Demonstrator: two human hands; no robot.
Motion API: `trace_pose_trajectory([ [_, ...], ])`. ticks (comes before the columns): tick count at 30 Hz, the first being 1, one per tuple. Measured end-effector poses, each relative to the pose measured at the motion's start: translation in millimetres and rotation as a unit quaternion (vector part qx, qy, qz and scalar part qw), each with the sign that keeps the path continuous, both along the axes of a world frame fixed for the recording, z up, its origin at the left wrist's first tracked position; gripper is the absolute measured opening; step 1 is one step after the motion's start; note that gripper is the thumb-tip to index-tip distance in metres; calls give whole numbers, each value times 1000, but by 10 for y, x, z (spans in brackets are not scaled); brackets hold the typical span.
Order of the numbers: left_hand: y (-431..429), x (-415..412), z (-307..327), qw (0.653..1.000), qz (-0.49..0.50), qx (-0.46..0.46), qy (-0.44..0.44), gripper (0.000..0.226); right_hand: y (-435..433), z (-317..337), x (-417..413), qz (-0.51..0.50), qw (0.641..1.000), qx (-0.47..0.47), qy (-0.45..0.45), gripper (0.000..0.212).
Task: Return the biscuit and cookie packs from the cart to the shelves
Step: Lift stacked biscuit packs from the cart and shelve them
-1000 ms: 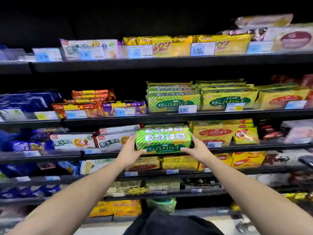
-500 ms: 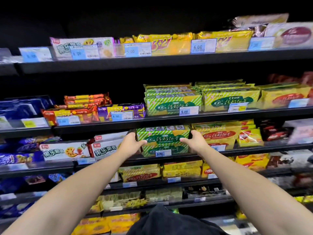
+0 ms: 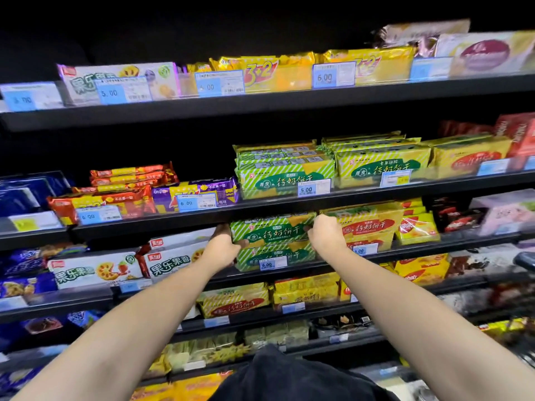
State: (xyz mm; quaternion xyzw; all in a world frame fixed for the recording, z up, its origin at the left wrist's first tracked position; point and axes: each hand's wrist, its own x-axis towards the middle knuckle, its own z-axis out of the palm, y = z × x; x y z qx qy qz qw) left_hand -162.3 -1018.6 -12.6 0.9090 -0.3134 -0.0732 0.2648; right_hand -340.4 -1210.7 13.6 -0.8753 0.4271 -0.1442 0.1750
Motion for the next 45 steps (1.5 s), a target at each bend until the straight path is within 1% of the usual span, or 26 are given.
trace_pose_trajectory([
  [2, -41, 3, -2, 1000, -15, 27, 1, 87, 15, -44, -9, 8, 1000, 22, 13, 23],
  [4, -73, -24, 6, 998, -19, 64, -14, 92, 52, -87, -23, 15, 999, 45, 18, 25],
  [7, -64, -68, 13, 994, -16, 102, -47, 88, 112, -112, -61, 31, 998, 50, 36, 26],
  [11, 57, -202, 61, 991, 2, 108, -79, 68, 183, -56, -186, 64, 994, 54, 73, 30],
  [15, 169, -398, 163, 983, 30, 152, -102, 60, 215, 77, -349, 89, 989, 49, 106, 31],
  [18, 287, -585, 213, 984, 13, 147, -100, 54, 304, 184, -458, 108, 984, 54, 132, 30],
  [21, 441, -852, 326, 985, 1, 157, -69, 61, 412, 274, -587, 132, 975, 64, 167, 31],
  [23, 572, -1064, 466, 982, 2, 183, -52, 63, 489, 348, -708, 161, 969, 62, 178, 31],
  [27, 857, -1451, 691, 968, -7, 246, -36, 55, 672, 446, -905, 237, 943, 30, 231, 39],
  [30, 1101, -1581, 746, 962, -18, 272, -33, 57, 867, 506, -915, 265, 929, 11, 257, 41],
  [34, 1638, -1701, 694, 959, -12, 280, -46, 50, 1336, 531, -880, 296, 920, 0, 258, 44],
  [38, 2471, -1789, 615, 960, 43, 278, -8, 46, 2028, 523, -716, 335, 903, -2, 268, 46],
  [41, 3328, -1871, 568, 957, 84, 276, 19, 49, 2743, 507, -528, 374, 885, -5, 277, 49],
  [45, 4634, -2001, 560, 946, 153, 284, 45, 47, 4042, 526, -271, 439, 850, -36, 291, 43],
])
